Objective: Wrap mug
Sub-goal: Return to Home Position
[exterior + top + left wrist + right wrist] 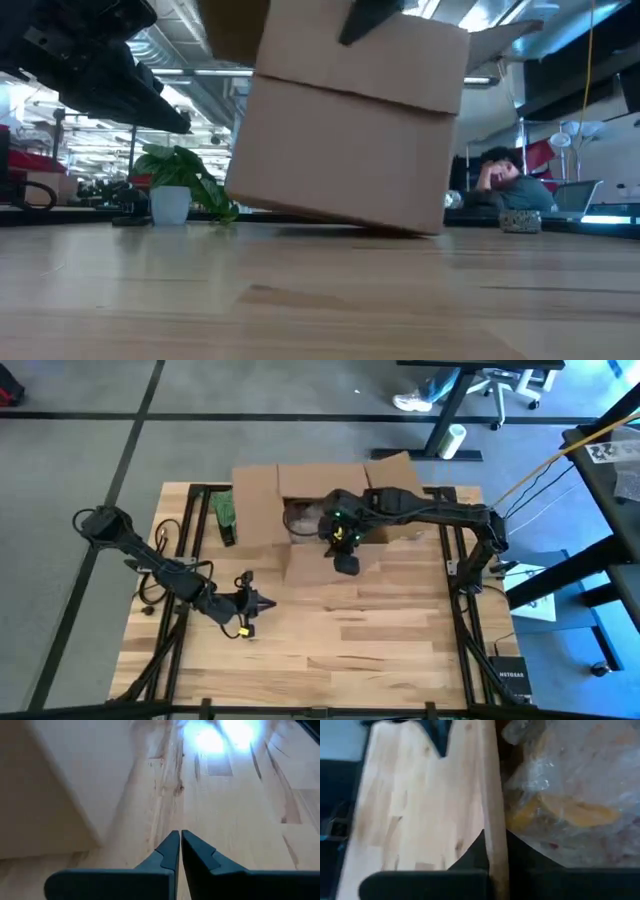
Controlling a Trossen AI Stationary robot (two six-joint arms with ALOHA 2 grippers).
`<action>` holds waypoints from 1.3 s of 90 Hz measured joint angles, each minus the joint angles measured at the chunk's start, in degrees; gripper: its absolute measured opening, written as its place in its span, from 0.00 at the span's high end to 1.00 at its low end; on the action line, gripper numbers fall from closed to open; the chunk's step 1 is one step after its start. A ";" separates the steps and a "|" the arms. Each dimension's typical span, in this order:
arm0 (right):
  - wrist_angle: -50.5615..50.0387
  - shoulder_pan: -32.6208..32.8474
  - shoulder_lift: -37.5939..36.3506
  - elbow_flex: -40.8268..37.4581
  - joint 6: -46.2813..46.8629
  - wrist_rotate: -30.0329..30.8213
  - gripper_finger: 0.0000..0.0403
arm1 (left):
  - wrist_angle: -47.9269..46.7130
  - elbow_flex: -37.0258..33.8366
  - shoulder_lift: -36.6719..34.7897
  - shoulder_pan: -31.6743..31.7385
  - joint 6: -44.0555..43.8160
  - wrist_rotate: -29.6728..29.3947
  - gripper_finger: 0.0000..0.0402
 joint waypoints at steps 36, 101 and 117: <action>-1.03 -0.05 -0.35 0.09 9.88 -3.95 0.56 | -0.63 0.00 0.00 -0.17 -0.30 1.03 1.00; -7.08 32.43 -6.56 25.87 17.46 21.06 0.47 | 0.98 -0.02 0.00 -0.17 -5.58 5.04 1.00; -10.17 40.00 -5.84 13.66 23.47 36.65 0.47 | 4.77 -0.01 -0.02 -0.57 -5.60 12.39 1.00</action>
